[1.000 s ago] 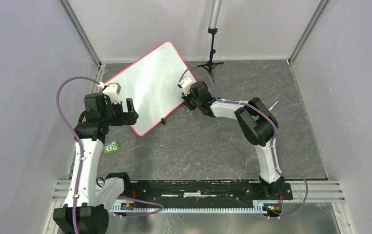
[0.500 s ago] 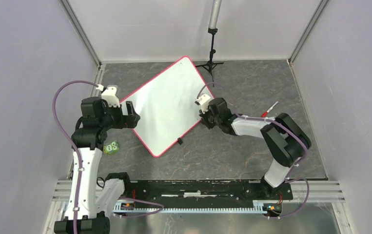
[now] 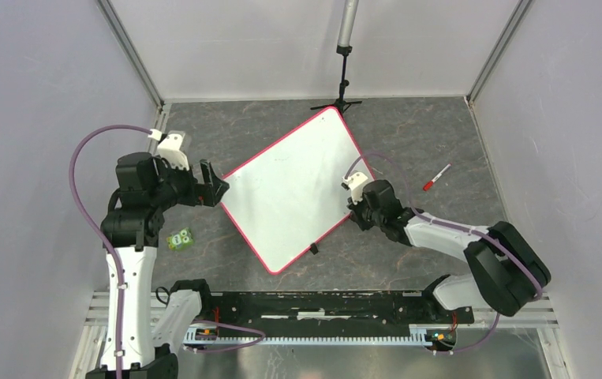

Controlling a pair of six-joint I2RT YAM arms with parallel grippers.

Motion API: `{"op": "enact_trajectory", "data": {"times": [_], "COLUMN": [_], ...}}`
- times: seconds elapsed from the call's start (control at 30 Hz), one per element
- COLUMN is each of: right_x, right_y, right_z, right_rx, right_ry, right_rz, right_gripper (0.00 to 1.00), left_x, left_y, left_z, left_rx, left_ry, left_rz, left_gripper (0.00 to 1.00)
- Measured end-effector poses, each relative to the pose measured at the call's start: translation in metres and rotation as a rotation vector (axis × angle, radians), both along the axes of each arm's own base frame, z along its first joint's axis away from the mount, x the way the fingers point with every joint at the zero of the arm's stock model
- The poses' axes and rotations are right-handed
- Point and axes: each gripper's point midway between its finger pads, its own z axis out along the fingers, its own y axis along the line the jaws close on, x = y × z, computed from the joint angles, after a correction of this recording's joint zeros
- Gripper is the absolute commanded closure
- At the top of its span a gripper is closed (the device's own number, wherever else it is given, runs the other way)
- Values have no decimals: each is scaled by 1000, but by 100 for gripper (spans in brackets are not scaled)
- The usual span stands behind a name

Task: Write a sentence on the whiteboard
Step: Move the whiteboard stand to the center of the board.

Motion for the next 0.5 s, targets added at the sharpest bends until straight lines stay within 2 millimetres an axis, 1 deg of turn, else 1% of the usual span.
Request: {"op": "enact_trajectory", "data": {"times": [0.17,0.33,0.5], "right_x": [-11,-27,-38], "right_y": [-15,-36,-43], "right_z": [0,0,-1], "right_rx": [0,3,6], "right_ry": [17,48,90], "right_rz": [-35,-89,-120], "right_gripper": [100,100,100], "left_x": [-4,-4,-2], "left_y": [-5,-6,-6], "left_z": [1,3,3], "left_rx": [-16,-21,-24], "left_ry": [16,21,25], "left_rz": [-24,-31,-34], "left_gripper": [0,0,0]}}
